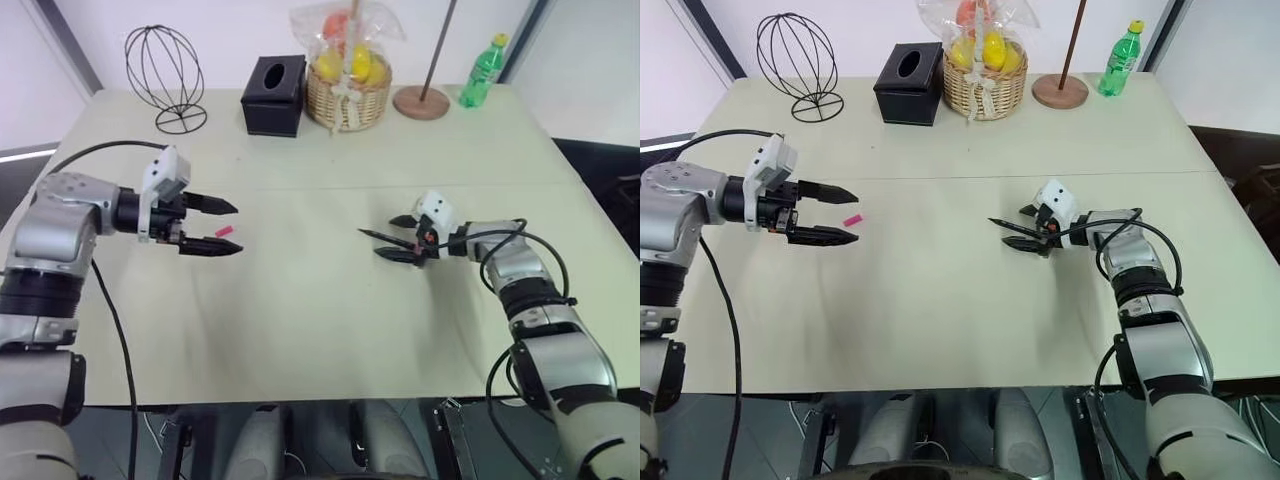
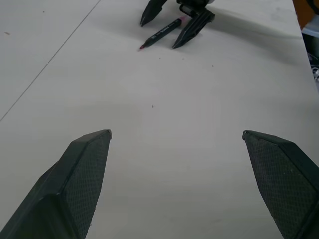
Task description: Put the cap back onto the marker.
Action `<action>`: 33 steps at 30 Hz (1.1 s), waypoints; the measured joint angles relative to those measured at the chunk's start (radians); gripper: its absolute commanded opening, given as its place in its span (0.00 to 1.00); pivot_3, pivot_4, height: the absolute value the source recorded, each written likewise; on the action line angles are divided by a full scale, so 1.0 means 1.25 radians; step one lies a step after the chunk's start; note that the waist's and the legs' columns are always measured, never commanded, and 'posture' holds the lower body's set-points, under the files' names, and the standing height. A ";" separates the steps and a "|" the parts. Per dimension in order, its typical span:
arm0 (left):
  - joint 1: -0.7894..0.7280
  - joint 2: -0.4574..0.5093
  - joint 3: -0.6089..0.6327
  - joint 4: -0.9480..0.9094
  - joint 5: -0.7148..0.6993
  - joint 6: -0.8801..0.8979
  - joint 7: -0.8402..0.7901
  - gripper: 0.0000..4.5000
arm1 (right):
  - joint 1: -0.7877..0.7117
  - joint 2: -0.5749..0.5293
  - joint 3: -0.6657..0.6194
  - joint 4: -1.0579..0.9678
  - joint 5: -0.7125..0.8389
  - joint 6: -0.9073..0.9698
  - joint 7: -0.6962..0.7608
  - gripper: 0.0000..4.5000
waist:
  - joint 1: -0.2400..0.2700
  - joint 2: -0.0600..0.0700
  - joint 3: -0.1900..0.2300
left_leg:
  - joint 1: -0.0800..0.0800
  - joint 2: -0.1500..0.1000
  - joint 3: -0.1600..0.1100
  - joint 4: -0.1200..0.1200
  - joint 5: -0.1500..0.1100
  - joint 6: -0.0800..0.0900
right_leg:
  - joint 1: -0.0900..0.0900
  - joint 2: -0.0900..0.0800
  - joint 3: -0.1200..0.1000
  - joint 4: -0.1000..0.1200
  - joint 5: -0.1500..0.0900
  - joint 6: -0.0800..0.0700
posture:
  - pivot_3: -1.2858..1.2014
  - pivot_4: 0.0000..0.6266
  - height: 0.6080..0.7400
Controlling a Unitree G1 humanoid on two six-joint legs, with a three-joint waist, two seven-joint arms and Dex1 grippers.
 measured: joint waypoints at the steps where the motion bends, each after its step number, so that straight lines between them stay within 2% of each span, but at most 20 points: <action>1: 0.003 0.000 0.000 -0.001 0.000 0.001 0.001 1.00 | -0.005 0.002 0.000 0.001 -0.004 0.005 0.000 0.70 | -0.002 0.000 0.000 | 0.000 0.000 0.000 0.000 0.000 0.000 | 0.000 0.000 0.000 0.000 0.000 0.000 | 0.52 0.24 1.00; 6: 0.005 0.000 0.000 -0.006 0.000 0.008 0.012 1.00 | -0.010 0.008 0.001 -0.002 -0.013 0.018 0.015 0.10 | -0.006 0.000 0.000 | 0.000 0.000 0.000 0.000 0.000 0.000 | 0.000 0.000 0.000 0.000 0.000 0.000 | 0.52 0.24 1.00; 7: 0.005 -0.001 0.000 -0.007 -0.001 0.008 0.014 1.00 | -0.010 0.010 0.001 -0.005 -0.014 0.020 0.022 0.01 | -0.006 0.000 0.000 | 0.000 0.000 0.000 0.000 0.000 0.000 | 0.000 0.000 0.000 0.000 0.000 0.000 | 0.52 0.24 1.00; 14: 0.013 -0.002 0.001 0.020 0.003 -0.014 0.025 1.00 | -0.004 0.010 0.002 -0.019 -0.023 0.023 0.031 0.01 | -0.006 0.000 0.000 | 0.000 0.000 0.000 0.000 0.000 0.000 | 0.000 0.000 0.000 0.000 0.000 0.000 | 0.52 0.24 1.00; 20: -0.001 -0.004 -0.003 0.199 0.095 -0.191 0.070 1.00 | 0.001 0.001 0.018 -0.062 -0.053 0.013 0.021 0.01 | -0.006 0.000 0.000 | 0.000 0.000 0.000 0.000 0.000 0.000 | 0.000 0.000 0.000 0.000 0.000 0.000 | 0.52 0.24 1.00; 26: -0.100 0.008 -0.033 0.460 0.219 -0.400 0.098 1.00 | -0.021 -0.077 0.117 -0.259 -0.180 0.113 0.021 0.01 | -0.001 0.000 0.000 | -0.001 -0.003 0.000 0.000 0.000 0.000 | -0.002 -0.001 0.000 0.001 0.000 0.000 | 0.52 0.24 1.00; 33: -0.174 -0.039 -0.024 0.621 0.253 -0.477 0.136 1.00 | -0.054 -0.077 0.124 -0.512 -0.179 0.313 0.046 0.01 | -0.002 0.000 0.000 | -0.001 -0.003 0.000 0.000 0.000 0.000 | -0.002 -0.001 0.000 0.001 0.000 0.000 | 0.52 0.24 1.00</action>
